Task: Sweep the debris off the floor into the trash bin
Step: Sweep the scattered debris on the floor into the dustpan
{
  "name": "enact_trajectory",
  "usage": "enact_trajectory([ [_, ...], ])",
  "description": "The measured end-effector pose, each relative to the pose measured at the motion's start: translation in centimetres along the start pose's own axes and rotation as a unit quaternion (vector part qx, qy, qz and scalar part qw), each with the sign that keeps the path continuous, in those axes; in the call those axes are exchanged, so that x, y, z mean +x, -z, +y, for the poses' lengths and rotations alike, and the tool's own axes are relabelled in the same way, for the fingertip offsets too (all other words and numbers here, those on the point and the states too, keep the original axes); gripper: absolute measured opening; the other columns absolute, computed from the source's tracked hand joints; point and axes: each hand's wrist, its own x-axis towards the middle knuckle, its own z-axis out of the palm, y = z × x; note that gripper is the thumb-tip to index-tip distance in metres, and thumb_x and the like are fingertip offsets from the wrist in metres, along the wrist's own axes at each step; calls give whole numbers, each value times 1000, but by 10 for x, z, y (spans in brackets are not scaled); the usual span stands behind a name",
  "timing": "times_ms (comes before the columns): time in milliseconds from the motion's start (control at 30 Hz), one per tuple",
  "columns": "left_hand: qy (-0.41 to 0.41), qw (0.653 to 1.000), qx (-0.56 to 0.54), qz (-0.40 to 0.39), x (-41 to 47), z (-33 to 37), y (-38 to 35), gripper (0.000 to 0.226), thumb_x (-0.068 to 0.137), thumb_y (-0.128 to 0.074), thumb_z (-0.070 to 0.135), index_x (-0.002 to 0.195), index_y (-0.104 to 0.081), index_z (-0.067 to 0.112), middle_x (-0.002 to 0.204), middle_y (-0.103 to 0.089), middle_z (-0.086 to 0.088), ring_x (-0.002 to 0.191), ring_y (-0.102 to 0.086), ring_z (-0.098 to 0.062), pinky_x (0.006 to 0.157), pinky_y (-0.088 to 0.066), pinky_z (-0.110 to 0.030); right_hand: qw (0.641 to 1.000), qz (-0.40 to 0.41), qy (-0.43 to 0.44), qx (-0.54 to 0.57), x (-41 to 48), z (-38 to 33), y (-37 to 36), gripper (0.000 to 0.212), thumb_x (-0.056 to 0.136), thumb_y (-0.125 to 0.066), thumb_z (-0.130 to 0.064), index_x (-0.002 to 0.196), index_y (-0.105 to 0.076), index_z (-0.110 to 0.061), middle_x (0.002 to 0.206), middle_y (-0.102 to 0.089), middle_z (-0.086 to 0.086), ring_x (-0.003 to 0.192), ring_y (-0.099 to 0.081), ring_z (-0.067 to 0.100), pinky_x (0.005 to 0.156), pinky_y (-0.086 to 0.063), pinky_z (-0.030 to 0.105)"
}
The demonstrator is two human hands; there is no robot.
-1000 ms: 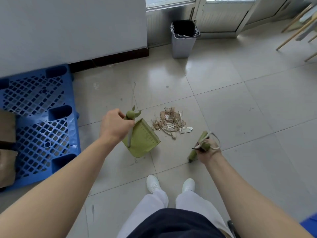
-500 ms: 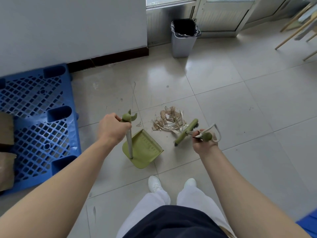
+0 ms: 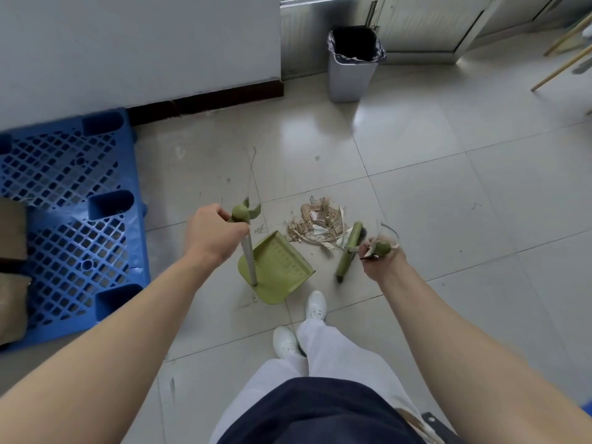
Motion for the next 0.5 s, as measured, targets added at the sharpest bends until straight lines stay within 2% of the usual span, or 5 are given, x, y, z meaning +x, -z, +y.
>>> enact_trajectory([
  [133, 9, 1000, 2, 0, 11, 19, -1, 21, 70, -75, 20, 75, -59, 8, 68, -59, -5, 65, -53, -24, 62, -48, -37, 999, 3, 28, -24, -3, -11, -9, 27, 91, -33, 3, 71, -45, -11, 69, -43, 8, 25, -46, 14, 30, -38, 12],
  [233, 9, 1000, 12, 5, 18, 34, -3, 22, 71, -75, 20, 79, -60, 6, 69, -58, -5, 66, -52, -24, 64, -50, -38, 994, 16, 34, -101, -1, -26, -23, 20, 84, -41, 5, 79, -52, -11, 83, -51, 7, 47, -50, 20, 33, -42, 15],
  [333, 7, 1000, 19, 10, 24, 40, -5, 23, 71, -75, 21, 78, -59, 6, 70, -58, -5, 66, -52, -25, 61, -46, -36, 990, 23, 56, -130, 2, -44, -31, 17, 84, -45, 9, 86, -54, -5, 75, -51, 12, 52, -48, 19, 32, -43, 15],
  [433, 6, 999, 31, 24, 30, 43, -5, 23, 73, -74, 18, 75, -54, 6, 68, -53, -4, 60, -45, -20, 53, -37, -31, 986, 19, 72, -151, 7, -55, -38, 19, 85, -46, 9, 86, -57, -6, 70, -49, 10, 52, -46, 19, 32, -44, 16],
  [500, 3, 999, 34, 35, 34, 43, -5, 22, 75, -73, 16, 76, -54, 4, 68, -50, -5, 58, -41, -17, 50, -32, -30, 979, 7, 84, -185, 13, -59, -42, 22, 85, -46, 10, 94, -56, -6, 66, -47, 9, 51, -45, 19, 34, -43, 14],
])
